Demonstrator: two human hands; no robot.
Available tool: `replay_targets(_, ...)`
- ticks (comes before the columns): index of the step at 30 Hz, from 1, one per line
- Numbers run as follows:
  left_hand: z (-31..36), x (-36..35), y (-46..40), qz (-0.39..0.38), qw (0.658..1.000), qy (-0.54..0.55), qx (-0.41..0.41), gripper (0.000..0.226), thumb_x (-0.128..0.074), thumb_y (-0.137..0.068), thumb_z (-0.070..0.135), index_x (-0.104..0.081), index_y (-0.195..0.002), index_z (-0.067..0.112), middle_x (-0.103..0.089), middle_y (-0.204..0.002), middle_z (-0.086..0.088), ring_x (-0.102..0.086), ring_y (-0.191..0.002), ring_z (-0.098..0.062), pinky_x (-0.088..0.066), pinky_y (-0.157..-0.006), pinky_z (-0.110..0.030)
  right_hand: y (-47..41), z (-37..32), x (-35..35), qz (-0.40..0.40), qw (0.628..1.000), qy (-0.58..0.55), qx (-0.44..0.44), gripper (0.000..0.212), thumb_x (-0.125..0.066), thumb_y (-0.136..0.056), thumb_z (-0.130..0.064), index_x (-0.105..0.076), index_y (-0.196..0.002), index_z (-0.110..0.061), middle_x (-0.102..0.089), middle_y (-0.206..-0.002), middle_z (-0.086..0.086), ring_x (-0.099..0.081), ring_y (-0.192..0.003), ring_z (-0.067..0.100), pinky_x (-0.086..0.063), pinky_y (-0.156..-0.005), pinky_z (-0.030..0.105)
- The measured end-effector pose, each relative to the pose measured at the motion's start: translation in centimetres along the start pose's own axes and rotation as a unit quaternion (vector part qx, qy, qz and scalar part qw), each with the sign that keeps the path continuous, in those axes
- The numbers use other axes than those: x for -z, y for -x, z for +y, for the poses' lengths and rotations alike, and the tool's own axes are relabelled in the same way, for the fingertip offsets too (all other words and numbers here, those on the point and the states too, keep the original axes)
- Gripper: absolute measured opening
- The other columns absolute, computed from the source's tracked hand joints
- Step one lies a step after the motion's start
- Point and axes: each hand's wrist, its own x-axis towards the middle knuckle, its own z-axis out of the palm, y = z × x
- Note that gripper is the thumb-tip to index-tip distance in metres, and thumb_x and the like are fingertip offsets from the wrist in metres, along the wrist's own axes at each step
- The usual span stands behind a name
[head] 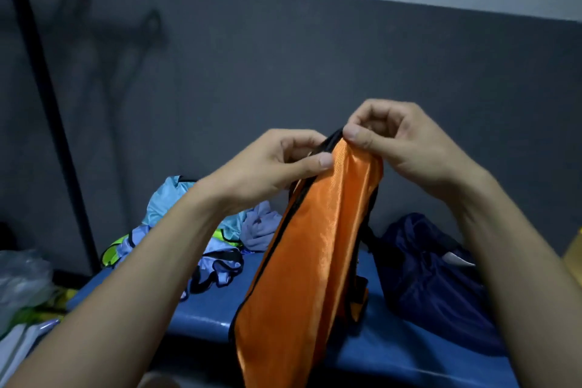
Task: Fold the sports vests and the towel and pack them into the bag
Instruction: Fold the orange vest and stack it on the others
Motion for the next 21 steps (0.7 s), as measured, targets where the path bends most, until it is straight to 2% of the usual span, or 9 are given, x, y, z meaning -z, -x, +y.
replay_targets(3,-0.1,1.0,2.0,-0.021,0.999,0.034,0.016,0.032,-0.060,-0.099,0.021,-0.063,-0.129,0.012,-0.072,-0.108,-0.011,-0.068,-0.094,-0.025,-0.052,-0.080,-0.039,-0.6,-1.6,0.7,0.037,0.998,0.016,0.048,0.014,-0.065,-0.098,-0.018,-0.061,-0.094,-0.005,-0.062,-0.074,-0.008,-0.057,-0.066,0.005,-0.045,-0.057,0.016)
replay_targets(5,-0.8,1.5,3.5,0.010,0.999,0.047,0.025,0.034,-0.062,-0.098,0.020,-0.059,-0.132,0.019,-0.069,-0.097,-0.013,-0.062,-0.083,-0.028,-0.047,-0.072,-0.037,-0.6,-2.0,0.8,0.046,0.996,0.029,0.064,0.013,-0.066,-0.097,-0.019,-0.062,-0.093,-0.008,-0.061,-0.074,-0.013,-0.056,-0.067,0.002,-0.044,-0.059,0.014)
replay_targets(8,-1.2,1.7,5.2,0.080,0.996,-0.047,-0.002,0.009,-0.058,-0.101,0.002,-0.057,-0.105,0.010,-0.053,-0.074,-0.010,-0.047,-0.065,-0.019,-0.036,-0.061,-0.026,-0.4,-2.4,0.4,0.041,0.995,0.049,0.074,0.013,-0.068,-0.096,-0.019,-0.065,-0.091,-0.007,-0.061,-0.076,-0.013,-0.057,-0.070,0.001,-0.045,-0.064,0.015)
replay_targets(10,-0.9,1.4,5.8,0.099,0.991,-0.094,0.002,0.019,-0.054,-0.100,-0.004,-0.066,-0.091,0.007,-0.064,-0.076,-0.001,-0.055,-0.064,-0.015,-0.042,-0.062,-0.026,-0.2,-2.9,-0.2,0.030,0.995,0.063,0.074,0.015,-0.069,-0.095,-0.020,-0.066,-0.091,-0.006,-0.062,-0.077,-0.012,-0.057,-0.071,0.002,-0.045,-0.066,0.016)
replay_targets(12,0.1,0.8,6.2,0.098,0.991,-0.093,0.016,0.030,-0.048,-0.100,-0.005,-0.075,-0.093,0.008,-0.074,-0.086,-0.002,-0.067,-0.074,-0.016,-0.050,-0.067,-0.027,-0.2,-3.5,-0.7,0.028,0.994,0.073,0.074,0.016,-0.070,-0.095,-0.021,-0.067,-0.092,-0.006,-0.064,-0.079,-0.010,-0.059,-0.074,0.003,-0.047,-0.068,0.018)
replay_targets(14,0.7,0.5,6.3,0.080,0.992,-0.096,0.028,0.032,-0.043,-0.102,0.008,-0.072,-0.089,0.006,-0.070,-0.083,-0.004,-0.062,-0.074,-0.024,-0.047,-0.071,-0.034,-0.1,-4.2,-1.1,0.037,0.993,0.091,0.069,0.017,-0.071,-0.095,-0.024,-0.068,-0.092,-0.007,-0.068,-0.082,-0.005,-0.063,-0.075,0.007,-0.050,-0.070,0.020)
replay_targets(16,1.0,0.2,6.4,0.053,0.992,-0.108,0.026,0.036,-0.049,-0.100,0.028,-0.059,-0.078,0.002,-0.051,-0.076,-0.014,-0.045,-0.071,-0.035,-0.040,-0.073,-0.043,-0.1,-4.7,-1.2,0.057,0.989,0.120,0.066,0.020,-0.072,-0.094,-0.028,-0.069,-0.091,-0.008,-0.072,-0.086,0.003,-0.067,-0.077,0.016,-0.052,-0.070,0.027)
replay_targets(18,0.9,0.1,6.7,0.023,0.989,-0.147,0.012,0.043,-0.062,-0.097,0.040,-0.062,-0.079,0.001,-0.053,-0.085,-0.022,-0.053,-0.077,-0.041,-0.046,-0.078,-0.053,-0.1,-5.1,-1.2,0.088,0.983,0.145,0.068,0.022,-0.073,-0.094,-0.030,-0.069,-0.089,-0.009,-0.073,-0.086,0.008,-0.069,-0.078,0.023,-0.053,-0.070,0.034)
replay_targets(21,0.4,0.5,7.6,0.004,0.980,-0.200,0.014,0.037,-0.070,-0.095,0.041,-0.068,-0.074,0.011,-0.060,-0.080,-0.012,-0.057,-0.070,-0.029,-0.046,-0.068,-0.046,-0.1,-4.9,-0.5,0.158,0.971,0.165,0.073,0.021,-0.072,-0.095,-0.031,-0.069,-0.088,-0.012,-0.071,-0.083,0.003,-0.065,-0.075,0.011,-0.050,-0.069,0.030)
